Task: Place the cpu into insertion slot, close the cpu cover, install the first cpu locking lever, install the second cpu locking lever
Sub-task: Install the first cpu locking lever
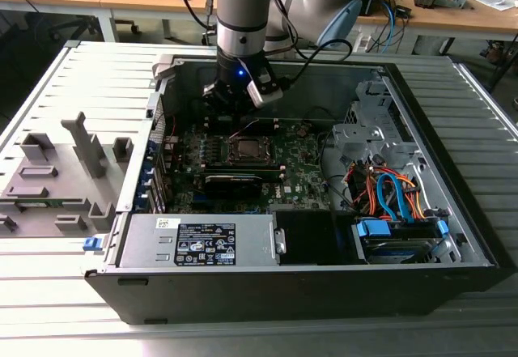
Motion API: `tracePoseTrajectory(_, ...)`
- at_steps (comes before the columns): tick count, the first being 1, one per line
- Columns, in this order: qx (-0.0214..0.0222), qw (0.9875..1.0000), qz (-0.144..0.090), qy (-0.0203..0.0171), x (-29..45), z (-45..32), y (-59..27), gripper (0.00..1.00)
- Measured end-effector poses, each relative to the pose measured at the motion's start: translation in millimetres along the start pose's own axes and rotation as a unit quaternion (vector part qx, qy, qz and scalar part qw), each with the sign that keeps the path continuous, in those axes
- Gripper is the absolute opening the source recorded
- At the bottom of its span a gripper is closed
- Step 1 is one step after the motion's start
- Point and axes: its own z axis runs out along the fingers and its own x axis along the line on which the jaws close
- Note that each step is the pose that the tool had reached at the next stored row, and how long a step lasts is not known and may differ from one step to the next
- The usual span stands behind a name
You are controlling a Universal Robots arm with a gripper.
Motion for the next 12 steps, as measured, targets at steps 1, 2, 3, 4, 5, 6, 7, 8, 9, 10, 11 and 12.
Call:
tracePoseTrajectory(1, 0.0001, 1.0, -0.001, 0.0001, 0.0, 0.2, 0.3, 0.11)
tracePoseTrajectory(2, 0.0001, 1.0, -0.001, 0.0001, -0.1, 0.5, 0.7, 0.11)
tracePoseTrajectory(3, 0.0001, 1.0, -0.001, 0.0001, -0.1, 0.7, 0.9, 0.11)
tracePoseTrajectory(4, 0.0001, 1.0, -0.004, 0.0002, -0.7, 2.4, 3.6, 0.11)
tracePoseTrajectory(5, 0.0005, 1.0, -0.007, 0.0003, -1.4, 4.5, 5.2, 0.11)
tracePoseTrajectory(6, 0.001, 0.9999, -0.01, 0.0004, -2.7, 7.0, 5.8, 0.11)
tracePoseTrajectory(7, 0.0011, 0.9999, -0.011, 0.0004, -3.0, 7.3, 5.9, 0.11)
tracePoseTrajectory(8, 0.0013, 0.9999, -0.011, 0.0005, -3.3, 7.4, 5.9, 0.11)
tracePoseTrajectory(9, 0.0014, 0.9999, -0.012, 0.0005, -3.7, 7.7, 5.9, 0.11)
tracePoseTrajectory(10, 0.0016, 0.9999, -0.013, 0.0005, -4.1, 7.9, 6.0, 0.11)
tracePoseTrajectory(11, 0.0017, 0.9999, -0.013, 0.0005, -4.5, 8.1, 6.0, 0.11)
tracePoseTrajectory(12, 0.0019, 0.9999, -0.014, 0.0006, -5.0, 8.3, 6.1, 0.11)
